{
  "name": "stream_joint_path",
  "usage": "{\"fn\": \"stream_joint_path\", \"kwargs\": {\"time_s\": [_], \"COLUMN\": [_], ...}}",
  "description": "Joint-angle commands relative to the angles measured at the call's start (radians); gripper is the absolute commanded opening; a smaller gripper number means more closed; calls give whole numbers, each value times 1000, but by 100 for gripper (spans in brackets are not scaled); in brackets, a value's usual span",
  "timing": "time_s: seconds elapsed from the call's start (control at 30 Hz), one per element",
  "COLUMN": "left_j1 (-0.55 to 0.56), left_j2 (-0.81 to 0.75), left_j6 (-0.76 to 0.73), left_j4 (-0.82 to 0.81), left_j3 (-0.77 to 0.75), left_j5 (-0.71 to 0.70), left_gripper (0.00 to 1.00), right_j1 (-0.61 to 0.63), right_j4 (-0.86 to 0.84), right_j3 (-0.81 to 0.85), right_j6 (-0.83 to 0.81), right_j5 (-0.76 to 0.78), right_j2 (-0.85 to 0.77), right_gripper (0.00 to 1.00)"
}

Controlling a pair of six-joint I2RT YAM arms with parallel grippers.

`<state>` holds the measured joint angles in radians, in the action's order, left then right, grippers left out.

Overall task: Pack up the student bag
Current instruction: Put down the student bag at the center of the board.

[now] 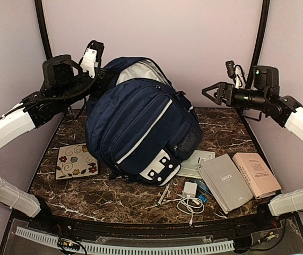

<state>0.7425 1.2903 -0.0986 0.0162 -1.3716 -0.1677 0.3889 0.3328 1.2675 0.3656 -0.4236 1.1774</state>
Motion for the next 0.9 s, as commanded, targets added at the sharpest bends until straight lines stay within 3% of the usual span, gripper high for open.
{"fn": "stream_joint_path", "kwargs": {"time_s": [0.0, 0.17, 0.3, 0.47, 0.7, 0.87], "left_j1": [-104, -202, -271, -279, -282, -284], "left_j2": [-1, 4, 6, -23, -117, -151], "left_j6": [140, 238, 335, 365, 361, 368], "left_j4": [-126, -124, -122, -108, -110, -107], "left_j3": [39, 133, 249, 383, 511, 543], "left_j5": [-121, -106, -66, -44, -92, -71], "left_gripper": [0, 0, 0, 0, 0, 0], "right_j1": [28, 36, 63, 121, 240, 310], "right_j4": [0, -48, -97, -354, -565, -647], "right_j3": [-104, -275, -368, -496, -494, -495], "right_j6": [75, 105, 151, 247, 279, 395], "right_j5": [178, 212, 155, 48, 17, -46], "right_j2": [-12, -54, 6, 86, 297, 406], "right_gripper": [90, 90, 88, 89, 89, 88]}}
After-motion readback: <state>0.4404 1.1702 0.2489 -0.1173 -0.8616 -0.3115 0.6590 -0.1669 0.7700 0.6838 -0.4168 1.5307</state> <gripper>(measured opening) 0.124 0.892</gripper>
